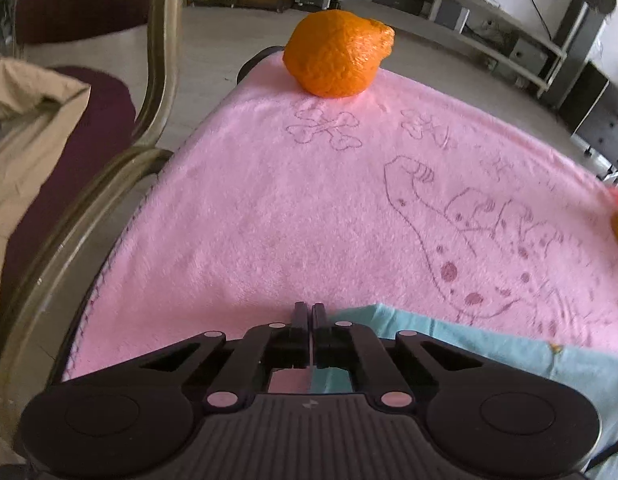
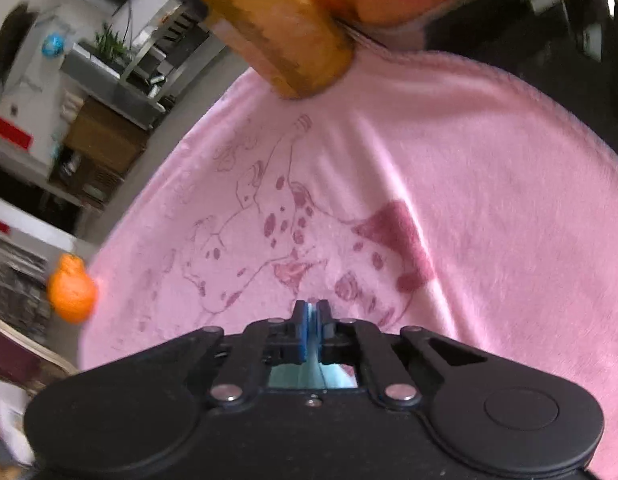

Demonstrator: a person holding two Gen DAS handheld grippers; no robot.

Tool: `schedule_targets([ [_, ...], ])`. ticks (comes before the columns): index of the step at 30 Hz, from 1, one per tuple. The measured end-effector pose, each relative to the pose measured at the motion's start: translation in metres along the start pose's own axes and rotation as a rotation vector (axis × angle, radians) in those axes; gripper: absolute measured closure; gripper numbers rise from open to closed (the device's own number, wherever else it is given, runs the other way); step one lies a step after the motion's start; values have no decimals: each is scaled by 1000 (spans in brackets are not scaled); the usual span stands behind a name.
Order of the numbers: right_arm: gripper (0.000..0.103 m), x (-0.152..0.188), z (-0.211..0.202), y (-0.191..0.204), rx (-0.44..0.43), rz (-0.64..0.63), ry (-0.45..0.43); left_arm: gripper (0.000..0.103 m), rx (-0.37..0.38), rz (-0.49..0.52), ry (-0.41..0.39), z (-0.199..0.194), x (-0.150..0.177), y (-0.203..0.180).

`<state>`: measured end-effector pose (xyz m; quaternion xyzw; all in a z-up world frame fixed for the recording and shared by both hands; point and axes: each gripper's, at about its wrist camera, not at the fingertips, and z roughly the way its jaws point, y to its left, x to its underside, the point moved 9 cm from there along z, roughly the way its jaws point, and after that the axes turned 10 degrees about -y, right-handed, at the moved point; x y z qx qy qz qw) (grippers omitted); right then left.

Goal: Fold clothes

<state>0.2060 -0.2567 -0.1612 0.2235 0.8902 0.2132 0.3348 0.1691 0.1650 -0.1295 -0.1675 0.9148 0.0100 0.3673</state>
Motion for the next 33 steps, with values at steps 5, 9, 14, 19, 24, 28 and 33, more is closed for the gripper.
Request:
schedule_targets([
  [5, 102, -2, -8, -1, 157, -214, -85, 98, -78, 20, -5, -6, -2, 12],
  [9, 89, -7, -24, -14, 122, -99, -81, 93, -76, -17, -34, -21, -12, 27],
  [14, 72, -10, -34, -22, 24, 100, -75, 80, 50, -168, -30, -32, -17, 32],
  [19, 72, -9, -28, -18, -14, 161, -55, 85, 83, -191, 27, -15, -8, 26],
  [24, 72, -2, -19, -12, -5, 113, -36, 85, 141, -220, 53, -6, -5, 14],
  [28, 72, -1, -18, -8, -11, 88, -30, 85, 164, -209, 60, -3, -4, 6],
  [33, 72, 2, -14, -11, 0, 75, -18, 86, 140, -166, 58, 2, 0, 1],
])
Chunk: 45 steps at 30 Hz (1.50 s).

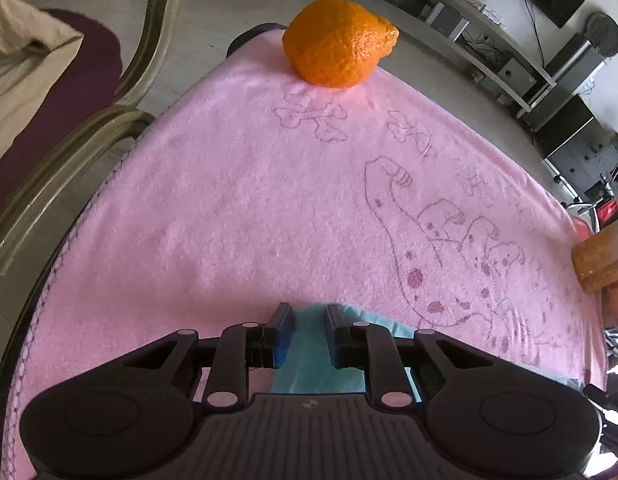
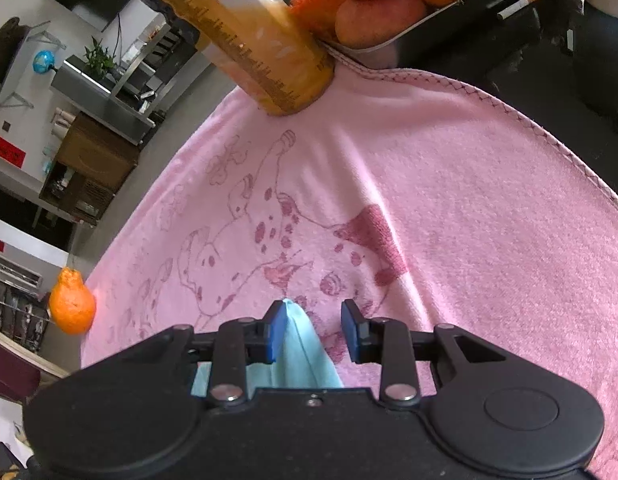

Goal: Fold clothes
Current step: 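Lower the folded hem onto the shirt with both grippers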

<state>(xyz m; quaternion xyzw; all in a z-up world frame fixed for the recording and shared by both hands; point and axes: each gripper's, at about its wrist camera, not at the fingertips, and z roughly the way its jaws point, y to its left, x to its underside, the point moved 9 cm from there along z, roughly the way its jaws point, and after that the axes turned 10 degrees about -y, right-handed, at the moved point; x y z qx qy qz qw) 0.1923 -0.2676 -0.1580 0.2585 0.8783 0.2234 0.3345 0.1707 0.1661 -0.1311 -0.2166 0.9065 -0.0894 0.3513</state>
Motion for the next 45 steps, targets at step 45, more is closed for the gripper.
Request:
schedule_targets([
  [45, 69, 2, -116, 7, -76, -68, -110, 79, -257, 339, -219, -121, 16, 11],
])
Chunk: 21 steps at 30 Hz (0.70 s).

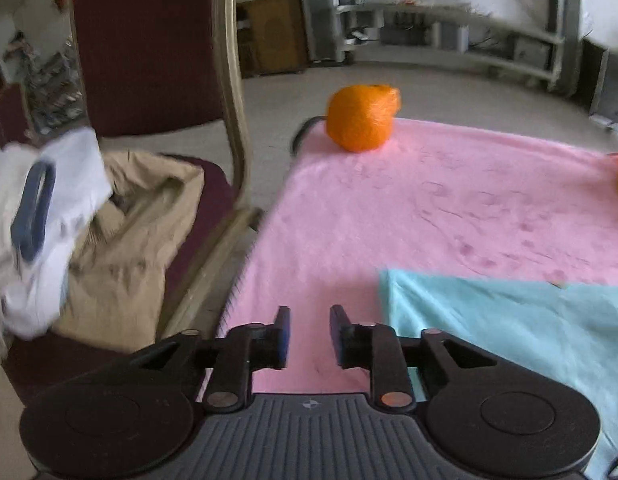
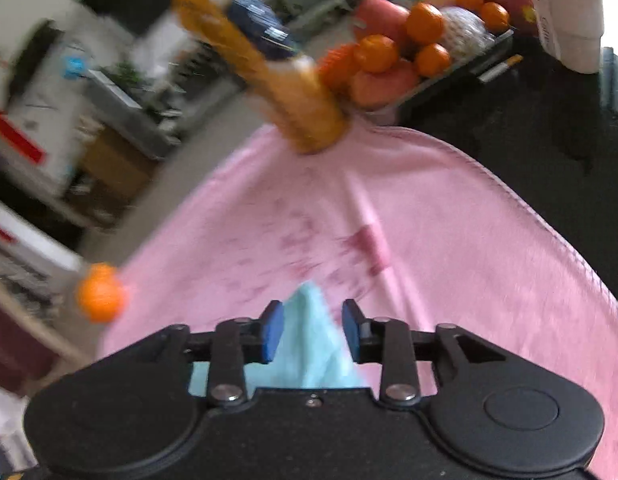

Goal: Fold clothes

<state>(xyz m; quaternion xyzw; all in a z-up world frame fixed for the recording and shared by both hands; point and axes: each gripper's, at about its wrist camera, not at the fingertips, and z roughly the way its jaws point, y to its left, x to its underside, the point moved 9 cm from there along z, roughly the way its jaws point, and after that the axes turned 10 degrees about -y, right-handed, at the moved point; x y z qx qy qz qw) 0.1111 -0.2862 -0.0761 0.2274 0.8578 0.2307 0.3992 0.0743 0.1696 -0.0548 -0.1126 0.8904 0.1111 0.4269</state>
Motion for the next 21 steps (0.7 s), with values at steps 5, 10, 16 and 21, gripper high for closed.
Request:
schedule_targets([
  [5, 69, 31, -31, -9, -45, 39, 44, 79, 143, -63, 54, -14, 32, -14],
  [10, 90, 49, -5, -9, -43, 133, 129, 81, 195, -96, 46, 3, 29, -46],
  [16, 89, 71, 43, 25, -122, 140, 224, 87, 250, -223, 98, 39, 28, -78],
  [21, 92, 86, 62, 23, -124, 135, 311, 89, 184, -207, 164, 48, 45, -65],
])
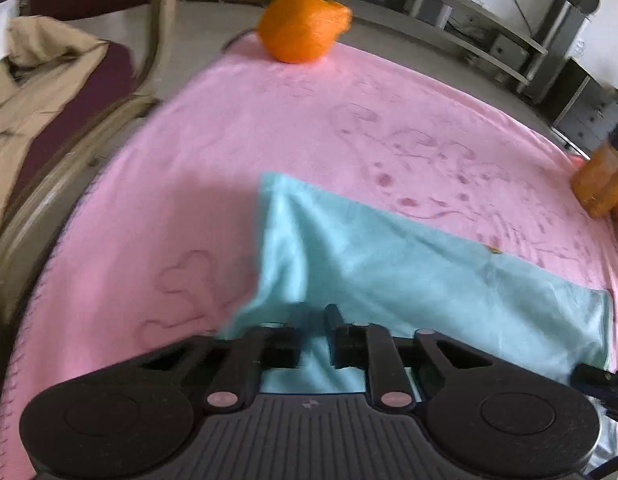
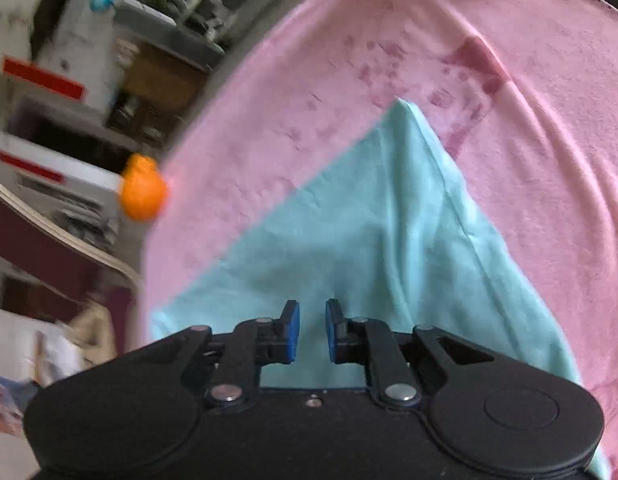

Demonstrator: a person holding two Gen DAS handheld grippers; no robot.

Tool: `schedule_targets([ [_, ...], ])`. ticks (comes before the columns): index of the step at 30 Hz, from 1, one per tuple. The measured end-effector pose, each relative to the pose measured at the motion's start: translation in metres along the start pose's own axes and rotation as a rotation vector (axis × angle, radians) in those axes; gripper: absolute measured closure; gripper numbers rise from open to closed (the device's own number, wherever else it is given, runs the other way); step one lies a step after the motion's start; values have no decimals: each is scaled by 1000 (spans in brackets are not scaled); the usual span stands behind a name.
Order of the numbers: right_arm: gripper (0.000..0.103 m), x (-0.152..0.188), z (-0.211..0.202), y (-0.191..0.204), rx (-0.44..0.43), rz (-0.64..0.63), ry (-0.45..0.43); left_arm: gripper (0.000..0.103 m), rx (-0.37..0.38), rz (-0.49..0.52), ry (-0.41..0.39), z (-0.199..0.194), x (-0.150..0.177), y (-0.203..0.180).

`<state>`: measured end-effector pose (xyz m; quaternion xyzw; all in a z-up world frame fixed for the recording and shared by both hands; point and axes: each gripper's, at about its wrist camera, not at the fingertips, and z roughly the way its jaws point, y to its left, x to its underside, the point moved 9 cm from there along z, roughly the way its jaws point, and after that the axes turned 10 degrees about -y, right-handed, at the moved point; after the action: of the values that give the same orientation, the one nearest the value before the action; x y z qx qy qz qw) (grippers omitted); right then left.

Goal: Fold clothes

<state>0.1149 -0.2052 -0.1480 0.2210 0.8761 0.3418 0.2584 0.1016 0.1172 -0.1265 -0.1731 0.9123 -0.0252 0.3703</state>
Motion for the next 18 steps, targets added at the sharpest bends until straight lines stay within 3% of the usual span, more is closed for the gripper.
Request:
schedule_targets([
  [1, 98, 0, 1, -5, 11, 6, 9, 90, 4, -5, 8, -4, 2, 6],
  [5, 98, -6, -11, -29, 52, 77, 16, 90, -40, 26, 20, -19, 8, 34],
  [7, 98, -10, -26, -44, 79, 105, -9, 87, -118, 99, 18, -27, 13, 51],
  [10, 99, -17, -50, -61, 183, 41, -72, 85, -160, 173, 4, -38, 20, 68],
  [13, 87, -17, -75, -66, 365, -135, -140, 88, -195, 213, -1, -51, 27, 81],
  [15, 84, -15, -90, -67, 463, -238, -178, 89, -206, 197, -45, -68, 27, 85],
  [18, 83, -8, -115, -62, 351, -188, -236, 89, -120, 137, -119, -90, 21, 71],
])
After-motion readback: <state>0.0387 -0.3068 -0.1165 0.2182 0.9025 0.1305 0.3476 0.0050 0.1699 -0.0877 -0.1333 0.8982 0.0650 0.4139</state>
